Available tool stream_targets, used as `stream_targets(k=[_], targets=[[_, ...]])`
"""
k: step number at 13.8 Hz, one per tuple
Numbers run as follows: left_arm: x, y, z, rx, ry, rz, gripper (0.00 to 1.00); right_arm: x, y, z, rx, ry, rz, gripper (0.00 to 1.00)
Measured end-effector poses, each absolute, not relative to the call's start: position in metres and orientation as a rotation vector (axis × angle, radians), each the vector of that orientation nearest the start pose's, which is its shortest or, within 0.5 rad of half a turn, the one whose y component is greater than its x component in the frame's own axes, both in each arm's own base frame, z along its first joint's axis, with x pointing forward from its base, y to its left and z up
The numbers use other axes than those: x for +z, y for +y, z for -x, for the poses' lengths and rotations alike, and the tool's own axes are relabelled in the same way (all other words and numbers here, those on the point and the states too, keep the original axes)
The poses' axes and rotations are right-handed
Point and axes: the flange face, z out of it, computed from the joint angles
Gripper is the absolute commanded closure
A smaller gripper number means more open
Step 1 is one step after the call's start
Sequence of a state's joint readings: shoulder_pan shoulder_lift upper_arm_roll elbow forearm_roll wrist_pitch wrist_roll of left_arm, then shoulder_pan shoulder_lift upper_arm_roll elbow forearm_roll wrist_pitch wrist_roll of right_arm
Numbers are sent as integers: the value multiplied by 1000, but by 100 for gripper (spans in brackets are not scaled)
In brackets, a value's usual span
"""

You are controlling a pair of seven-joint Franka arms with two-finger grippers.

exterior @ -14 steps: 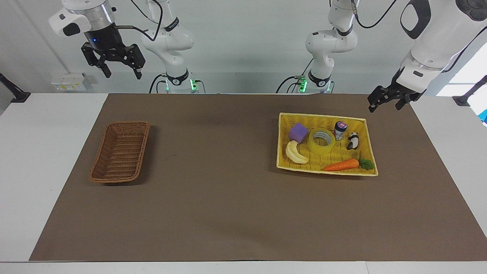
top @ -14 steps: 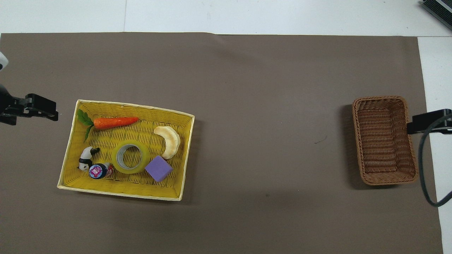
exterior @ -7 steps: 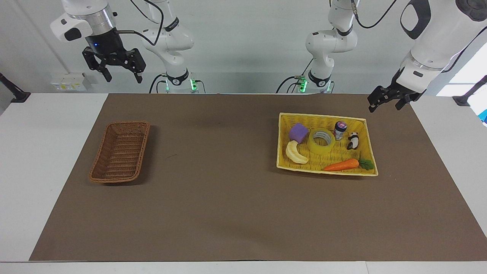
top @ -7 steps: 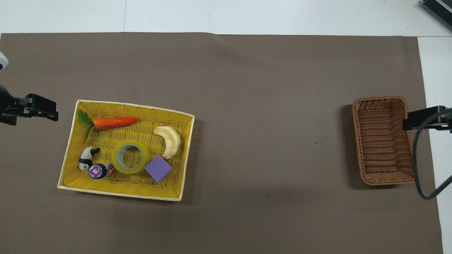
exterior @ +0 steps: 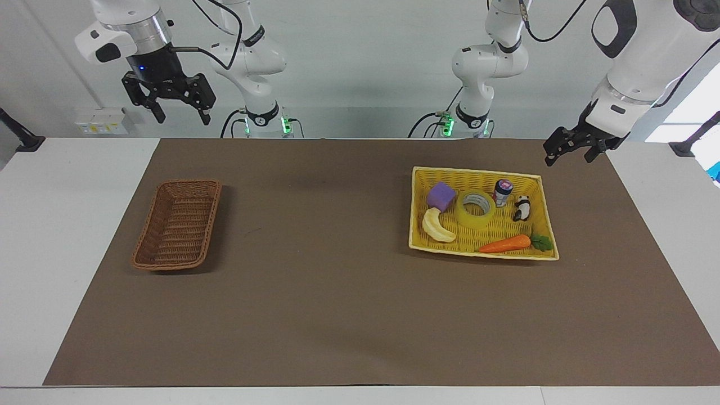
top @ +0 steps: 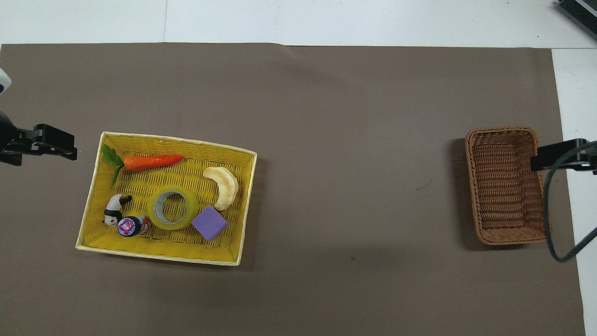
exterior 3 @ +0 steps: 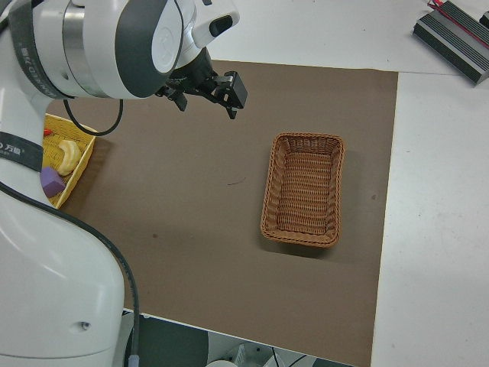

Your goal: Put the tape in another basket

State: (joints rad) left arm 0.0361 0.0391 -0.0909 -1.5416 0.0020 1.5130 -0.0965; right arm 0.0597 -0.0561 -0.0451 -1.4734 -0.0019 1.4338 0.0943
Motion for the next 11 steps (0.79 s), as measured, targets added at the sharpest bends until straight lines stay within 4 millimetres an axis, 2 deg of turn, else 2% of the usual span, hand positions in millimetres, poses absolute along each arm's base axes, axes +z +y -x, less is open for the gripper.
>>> stream_targets(k=[5, 11], targets=[[610, -31, -559, 113, -27, 3138, 0, 688, 7, -521, -25, 125, 3138, 0], [598, -35, -551, 127, 241, 3132, 0, 688, 7, -521, -25, 125, 3138, 0]])
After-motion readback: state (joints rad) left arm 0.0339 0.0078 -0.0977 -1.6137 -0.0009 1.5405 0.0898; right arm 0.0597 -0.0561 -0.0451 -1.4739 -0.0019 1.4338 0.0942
